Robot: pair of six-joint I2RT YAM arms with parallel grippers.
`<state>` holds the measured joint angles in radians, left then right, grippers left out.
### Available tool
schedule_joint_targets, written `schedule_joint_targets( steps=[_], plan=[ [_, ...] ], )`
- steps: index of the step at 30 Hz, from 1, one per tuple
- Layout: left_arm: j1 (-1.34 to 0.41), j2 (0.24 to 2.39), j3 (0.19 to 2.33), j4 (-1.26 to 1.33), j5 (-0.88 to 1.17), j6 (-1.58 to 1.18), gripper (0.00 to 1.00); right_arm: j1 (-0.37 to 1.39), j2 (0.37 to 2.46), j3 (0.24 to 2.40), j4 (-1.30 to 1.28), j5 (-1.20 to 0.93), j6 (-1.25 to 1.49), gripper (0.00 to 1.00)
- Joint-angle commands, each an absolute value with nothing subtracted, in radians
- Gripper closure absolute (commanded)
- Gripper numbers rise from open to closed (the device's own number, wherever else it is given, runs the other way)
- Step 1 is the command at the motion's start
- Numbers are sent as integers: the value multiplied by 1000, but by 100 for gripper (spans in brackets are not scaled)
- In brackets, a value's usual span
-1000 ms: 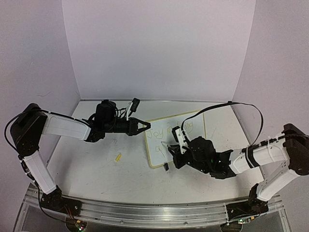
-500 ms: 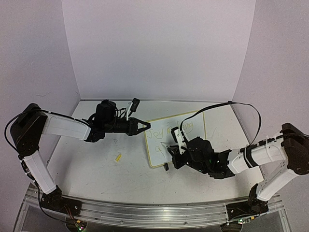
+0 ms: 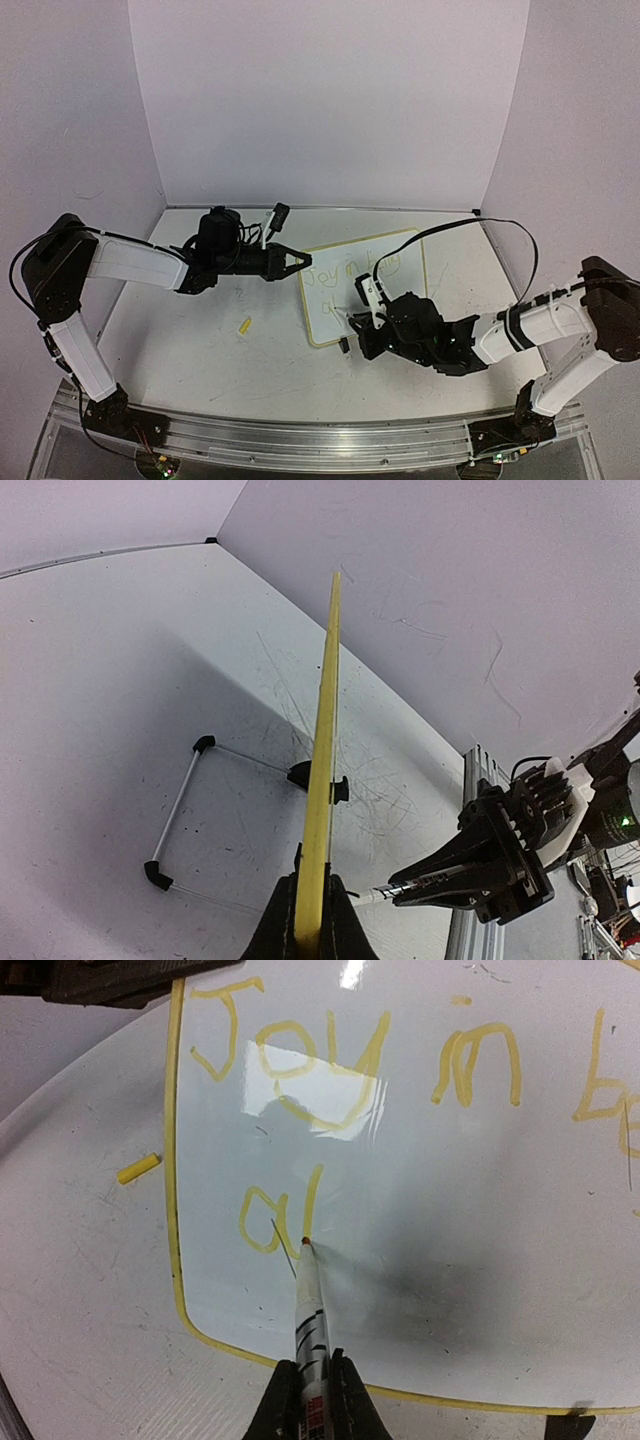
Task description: Write a sentence on the whiteboard
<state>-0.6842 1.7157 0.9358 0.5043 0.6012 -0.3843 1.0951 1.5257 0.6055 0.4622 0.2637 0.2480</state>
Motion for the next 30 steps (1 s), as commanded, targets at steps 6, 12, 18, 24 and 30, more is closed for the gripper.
schedule_joint_targets(
  steps=[6,12,18,24,30],
  plan=[
    [-678,1731,957,392,484,-321,100,1094,1520,584,407,302,288,100],
    [-678,1723,951,388,477,-318,100,1094,1416,562,435,354,274,100],
    [-678,1722,950,385,474,-316,100,1088,1306,537,519,294,151,100],
    [-679,1721,952,382,473,-317,100,1082,1360,563,502,272,115,100],
    [-678,1720,949,380,469,-321,100,1082,1412,559,531,256,129,100]
  ],
)
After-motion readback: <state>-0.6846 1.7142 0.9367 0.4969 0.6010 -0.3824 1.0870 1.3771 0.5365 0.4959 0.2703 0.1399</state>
